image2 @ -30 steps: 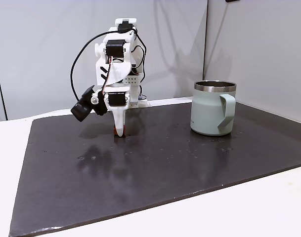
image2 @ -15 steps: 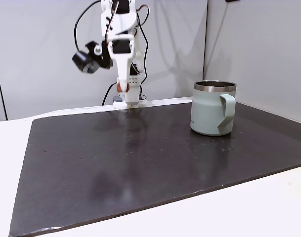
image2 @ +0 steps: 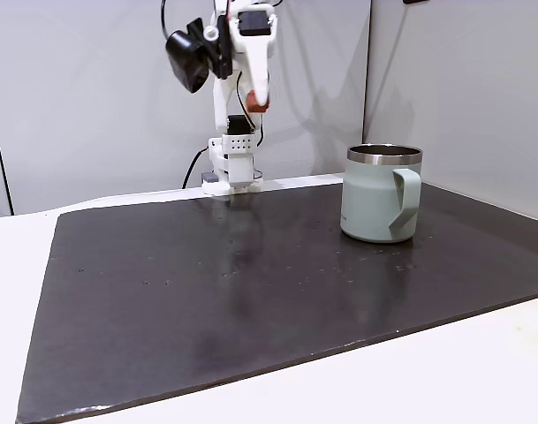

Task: Grasp a cube and put it in the cup.

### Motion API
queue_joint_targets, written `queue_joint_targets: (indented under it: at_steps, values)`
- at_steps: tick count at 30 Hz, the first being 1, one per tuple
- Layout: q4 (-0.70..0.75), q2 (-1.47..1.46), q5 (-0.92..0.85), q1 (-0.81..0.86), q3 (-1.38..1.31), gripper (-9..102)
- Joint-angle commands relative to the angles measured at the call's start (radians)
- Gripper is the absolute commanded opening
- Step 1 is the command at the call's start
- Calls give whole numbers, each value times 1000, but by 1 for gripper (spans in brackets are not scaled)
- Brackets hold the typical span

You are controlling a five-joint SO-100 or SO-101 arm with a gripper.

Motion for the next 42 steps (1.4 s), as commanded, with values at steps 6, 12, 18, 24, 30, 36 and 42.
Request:
queue_joint_targets:
  at_steps: [6,12,18,24,30,36,42]
  values:
    - [87,-190,107,-224,-344,6]
    - [206,-442,163,-353,-706,5]
    - [193,-491,147,-472,-710,5]
    - [189,-495,117,-538,-641,5]
    - [202,-442,107,-545,-526,4]
    - [206,-417,107,-537,-499,5]
    - [216,-402,107,-540,-499,27]
